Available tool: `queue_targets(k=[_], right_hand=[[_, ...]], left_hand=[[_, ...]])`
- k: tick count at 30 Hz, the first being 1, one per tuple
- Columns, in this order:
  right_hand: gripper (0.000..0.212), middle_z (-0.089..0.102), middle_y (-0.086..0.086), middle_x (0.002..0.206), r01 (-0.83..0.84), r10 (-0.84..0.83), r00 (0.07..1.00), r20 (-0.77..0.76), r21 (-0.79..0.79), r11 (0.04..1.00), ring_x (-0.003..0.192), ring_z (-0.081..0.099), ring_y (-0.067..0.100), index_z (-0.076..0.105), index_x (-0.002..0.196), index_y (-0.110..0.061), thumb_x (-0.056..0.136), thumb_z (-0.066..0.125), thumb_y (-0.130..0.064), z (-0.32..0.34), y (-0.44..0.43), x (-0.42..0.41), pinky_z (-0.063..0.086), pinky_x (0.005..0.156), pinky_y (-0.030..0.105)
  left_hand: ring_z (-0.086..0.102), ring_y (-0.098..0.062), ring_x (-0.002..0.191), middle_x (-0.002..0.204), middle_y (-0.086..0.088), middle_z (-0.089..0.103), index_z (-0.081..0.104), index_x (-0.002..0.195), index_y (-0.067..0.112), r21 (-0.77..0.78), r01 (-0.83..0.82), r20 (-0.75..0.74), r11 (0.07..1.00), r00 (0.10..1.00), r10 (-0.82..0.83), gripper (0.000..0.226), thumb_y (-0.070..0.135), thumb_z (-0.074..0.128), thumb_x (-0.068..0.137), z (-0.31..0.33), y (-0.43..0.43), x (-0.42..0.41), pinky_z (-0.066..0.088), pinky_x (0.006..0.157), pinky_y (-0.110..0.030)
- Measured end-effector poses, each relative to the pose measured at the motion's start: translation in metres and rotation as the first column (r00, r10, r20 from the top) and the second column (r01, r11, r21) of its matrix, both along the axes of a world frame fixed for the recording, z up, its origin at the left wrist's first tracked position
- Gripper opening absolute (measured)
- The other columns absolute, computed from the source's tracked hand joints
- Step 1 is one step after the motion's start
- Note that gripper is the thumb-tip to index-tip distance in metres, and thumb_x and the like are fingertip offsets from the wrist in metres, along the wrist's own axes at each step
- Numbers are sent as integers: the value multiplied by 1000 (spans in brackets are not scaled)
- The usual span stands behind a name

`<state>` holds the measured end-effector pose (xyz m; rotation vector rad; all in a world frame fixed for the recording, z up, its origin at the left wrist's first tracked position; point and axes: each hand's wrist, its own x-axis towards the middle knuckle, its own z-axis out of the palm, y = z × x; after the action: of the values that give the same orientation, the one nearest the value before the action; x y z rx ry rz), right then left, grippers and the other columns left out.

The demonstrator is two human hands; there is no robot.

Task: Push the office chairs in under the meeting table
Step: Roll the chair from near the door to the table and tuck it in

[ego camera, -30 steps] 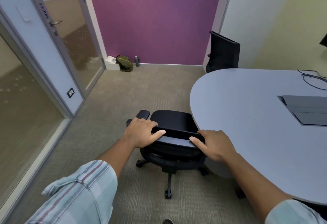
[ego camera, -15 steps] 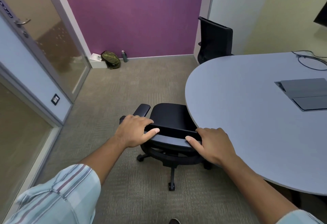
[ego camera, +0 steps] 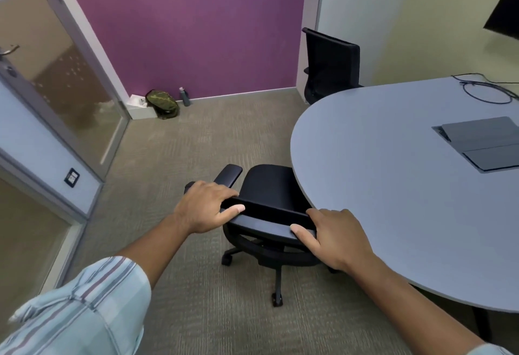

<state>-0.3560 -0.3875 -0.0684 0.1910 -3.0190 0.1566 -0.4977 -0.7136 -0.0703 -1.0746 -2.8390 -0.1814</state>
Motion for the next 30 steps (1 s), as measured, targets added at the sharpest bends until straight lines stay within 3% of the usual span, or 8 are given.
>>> queue_targets(k=[3,6,10,19,30], right_hand=[[70,51,-10,67,32,-32,999,-3,-2,999,59,50,13,54,85,-27,103,14,-82,-1,-9,-5,49,71,40],[71,53,-9,69,79,-79,997,9,-5,997,61,52,14,55,87,-26,102,13,-82,-2,-18,-14,50,74,41],[68,52,-10,69,123,-122,992,25,-20,992,62,51,14,54,88,-28,103,15,-82,0,-30,-20,49,76,40],[63,53,-12,71,273,-273,962,13,-46,961,65,51,13,52,87,-30,104,18,-80,-2,-103,-31,48,75,39],[61,48,-11,68,455,-453,890,38,-66,888,63,48,13,46,84,-30,105,17,-79,1,-191,-52,48,80,43]], left_hand=[[57,-9,75,82,13,67,63,91,33,-13,35,-14,999,999,-35,54,73,29,105,-1,-5,-15,33,71,-36],[64,-10,86,95,15,74,72,108,33,23,73,-1,997,997,-73,55,72,34,105,-3,-10,-34,36,75,-36],[69,-10,100,111,17,77,74,128,33,40,98,26,994,995,-99,73,81,25,103,-6,-19,-53,47,86,-39],[68,-10,111,119,17,76,72,133,32,-6,249,47,969,968,-248,88,87,12,98,1,-56,-112,46,100,-41],[68,-9,112,120,18,76,73,130,31,11,436,18,900,900,-436,76,82,25,103,0,-91,-190,40,97,-34]])
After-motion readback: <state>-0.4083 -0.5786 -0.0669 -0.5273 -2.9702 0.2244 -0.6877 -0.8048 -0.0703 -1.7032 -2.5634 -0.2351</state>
